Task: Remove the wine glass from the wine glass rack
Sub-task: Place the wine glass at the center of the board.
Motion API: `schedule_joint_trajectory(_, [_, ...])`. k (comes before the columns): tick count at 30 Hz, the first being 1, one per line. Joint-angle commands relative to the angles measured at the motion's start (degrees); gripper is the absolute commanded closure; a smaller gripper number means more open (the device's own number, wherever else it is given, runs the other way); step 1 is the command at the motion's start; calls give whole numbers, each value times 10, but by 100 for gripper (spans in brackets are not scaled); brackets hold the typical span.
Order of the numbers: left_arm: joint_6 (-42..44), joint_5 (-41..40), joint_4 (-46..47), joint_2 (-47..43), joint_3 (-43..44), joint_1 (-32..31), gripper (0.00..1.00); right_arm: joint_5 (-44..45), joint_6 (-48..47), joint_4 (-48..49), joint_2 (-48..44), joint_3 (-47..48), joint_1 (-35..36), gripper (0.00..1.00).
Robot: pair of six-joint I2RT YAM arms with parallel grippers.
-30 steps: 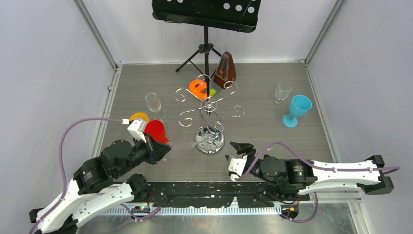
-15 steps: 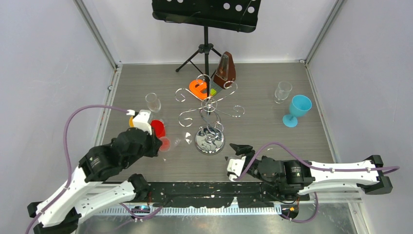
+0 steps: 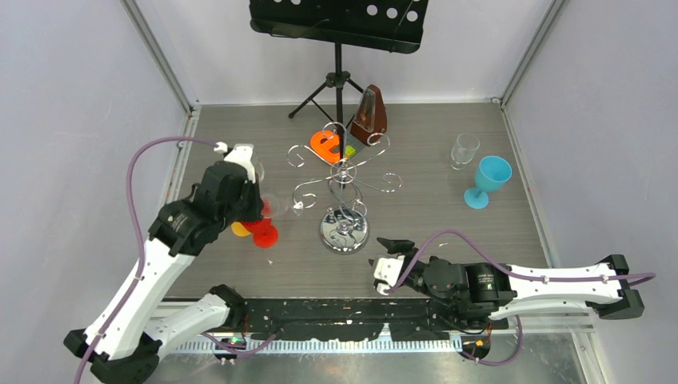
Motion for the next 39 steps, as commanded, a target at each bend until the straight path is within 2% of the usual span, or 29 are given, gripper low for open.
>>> schedule_joint_trajectory(1, [36, 31, 22, 45, 56, 26, 100, -5, 29, 36, -8, -5, 0, 41])
schedule_joint_trajectory(8, [57, 31, 4, 123, 126, 40, 100, -4, 44, 40, -10, -4, 0, 40])
schedule_joint_trajectory(14, [71, -9, 0, 181, 147, 50, 100, -7, 55, 35, -17, -5, 0, 40])
schedule_joint_trajectory(23, [80, 21, 11, 249, 189, 77, 100, -10, 64, 36, -34, -12, 0, 40])
schedule_joint_trajectory(39, [108, 50, -37, 385, 319, 120, 100, -15, 71, 37, -38, -15, 0, 40])
